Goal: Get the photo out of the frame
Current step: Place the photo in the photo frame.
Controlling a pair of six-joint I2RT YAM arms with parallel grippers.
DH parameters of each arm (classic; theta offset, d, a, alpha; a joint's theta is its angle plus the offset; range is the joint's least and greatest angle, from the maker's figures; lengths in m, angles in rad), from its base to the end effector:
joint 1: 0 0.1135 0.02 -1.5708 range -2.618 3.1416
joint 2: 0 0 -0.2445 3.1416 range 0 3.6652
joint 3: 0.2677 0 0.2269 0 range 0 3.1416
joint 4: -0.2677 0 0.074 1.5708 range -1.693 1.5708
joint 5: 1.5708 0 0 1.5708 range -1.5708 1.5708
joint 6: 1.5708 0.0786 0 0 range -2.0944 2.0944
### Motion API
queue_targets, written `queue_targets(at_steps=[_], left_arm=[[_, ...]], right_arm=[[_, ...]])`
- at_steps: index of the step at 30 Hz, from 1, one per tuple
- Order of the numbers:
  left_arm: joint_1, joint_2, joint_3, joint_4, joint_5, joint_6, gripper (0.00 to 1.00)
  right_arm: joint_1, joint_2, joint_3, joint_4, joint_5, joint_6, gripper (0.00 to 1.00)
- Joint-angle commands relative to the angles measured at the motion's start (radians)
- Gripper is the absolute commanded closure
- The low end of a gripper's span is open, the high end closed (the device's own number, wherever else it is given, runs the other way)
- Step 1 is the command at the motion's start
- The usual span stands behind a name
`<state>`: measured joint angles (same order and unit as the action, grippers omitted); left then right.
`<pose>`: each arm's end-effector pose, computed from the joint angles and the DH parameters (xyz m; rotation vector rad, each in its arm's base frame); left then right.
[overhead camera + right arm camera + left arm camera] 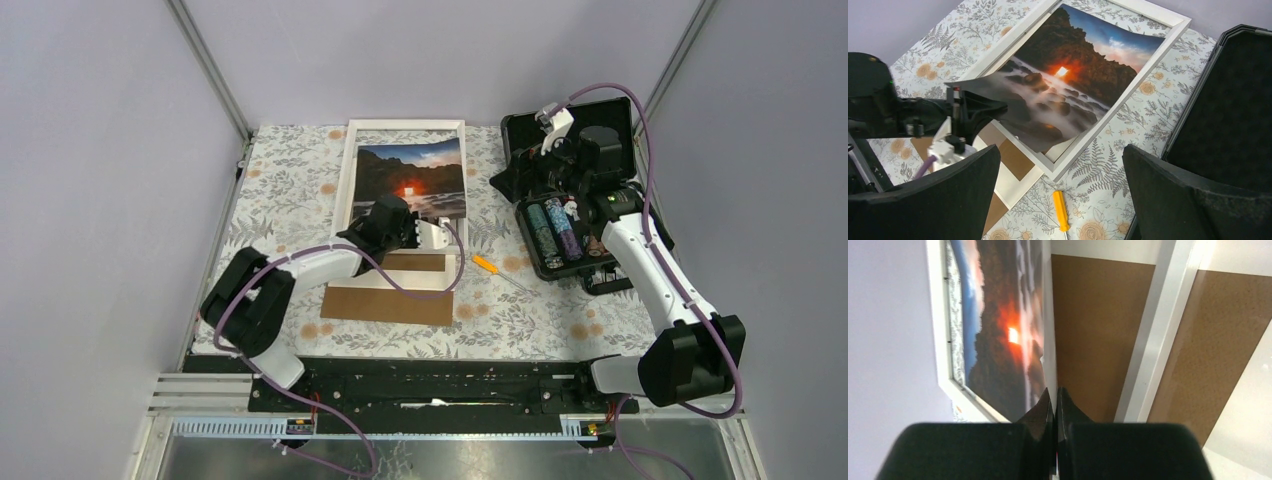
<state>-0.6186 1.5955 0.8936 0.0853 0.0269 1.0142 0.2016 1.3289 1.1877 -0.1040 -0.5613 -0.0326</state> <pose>0.2891 -0.2084 0.1742 1.6090 1.4912 0.1939 0.3079 0.1056 0.3454 -0.6048 1.7184 0.6276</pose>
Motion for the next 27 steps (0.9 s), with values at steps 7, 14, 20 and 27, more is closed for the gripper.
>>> queue_targets(at_steps=[7, 14, 20, 27], left_arm=[[-0.014, 0.132, 0.101, 0.057, -0.089, -0.056, 1.00], [-0.030, 0.094, 0.114, -0.062, -0.101, -0.081, 0.71], [-0.029, -0.060, 0.148, -0.380, 0.100, -0.069, 0.43], [0.013, -0.163, 0.247, -0.665, 0.260, -0.123, 0.30]], right_arm=[[-0.005, -0.020, 0.007, 0.004, -0.034, -0.001, 0.00], [-0.005, -0.022, -0.001, 0.002, -0.041, -0.001, 0.00], [-0.005, -0.012, 0.002, -0.008, -0.048, -0.018, 0.00], [-0.005, 0.027, 0.025, -0.033, -0.075, -0.024, 0.00]])
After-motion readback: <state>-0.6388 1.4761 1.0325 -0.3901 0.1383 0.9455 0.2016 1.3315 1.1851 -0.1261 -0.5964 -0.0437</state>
